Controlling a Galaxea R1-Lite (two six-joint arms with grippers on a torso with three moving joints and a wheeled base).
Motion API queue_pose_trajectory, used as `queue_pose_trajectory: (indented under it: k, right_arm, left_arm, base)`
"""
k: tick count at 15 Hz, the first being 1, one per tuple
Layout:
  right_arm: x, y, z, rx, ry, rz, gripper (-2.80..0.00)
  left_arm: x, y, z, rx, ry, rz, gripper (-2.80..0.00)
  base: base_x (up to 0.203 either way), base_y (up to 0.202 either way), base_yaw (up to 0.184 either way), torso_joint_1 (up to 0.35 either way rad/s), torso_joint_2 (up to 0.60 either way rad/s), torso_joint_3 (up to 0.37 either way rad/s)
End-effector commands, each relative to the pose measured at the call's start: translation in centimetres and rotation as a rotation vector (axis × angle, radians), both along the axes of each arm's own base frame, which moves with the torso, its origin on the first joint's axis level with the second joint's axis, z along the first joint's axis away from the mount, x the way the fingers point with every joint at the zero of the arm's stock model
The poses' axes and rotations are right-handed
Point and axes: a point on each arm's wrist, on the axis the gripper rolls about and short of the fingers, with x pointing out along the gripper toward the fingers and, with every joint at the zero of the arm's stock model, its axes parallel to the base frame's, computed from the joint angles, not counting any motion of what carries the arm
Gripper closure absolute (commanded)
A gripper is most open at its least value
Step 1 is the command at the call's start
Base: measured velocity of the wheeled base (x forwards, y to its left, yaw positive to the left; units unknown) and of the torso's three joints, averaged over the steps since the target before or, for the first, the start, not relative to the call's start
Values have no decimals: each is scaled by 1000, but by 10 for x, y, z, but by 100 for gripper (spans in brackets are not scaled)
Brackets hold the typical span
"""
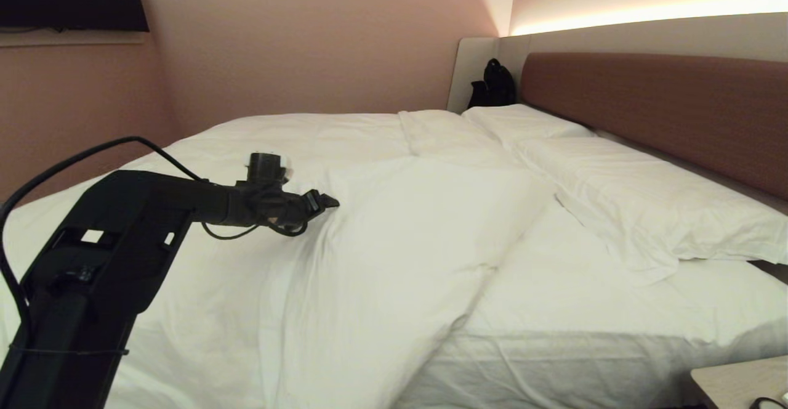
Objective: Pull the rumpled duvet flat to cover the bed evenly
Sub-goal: Flatten the corners of the folded blanket
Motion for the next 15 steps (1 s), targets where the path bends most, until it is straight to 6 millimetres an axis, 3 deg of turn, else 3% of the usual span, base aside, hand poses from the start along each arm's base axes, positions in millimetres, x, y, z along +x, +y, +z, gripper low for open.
queue_pose_trajectory:
  k: [1,15]
  right_arm:
    - [0,0,0,0,1,1,0]
    - [0,0,0,1,1,2,0]
  left_arm:
    - [-3,-13,0,-4,2,-29,0]
    - [-23,-38,13,2,10,-87,0]
  base:
    - [0,0,0,0,0,0]
    - [0,0,0,0,0,0]
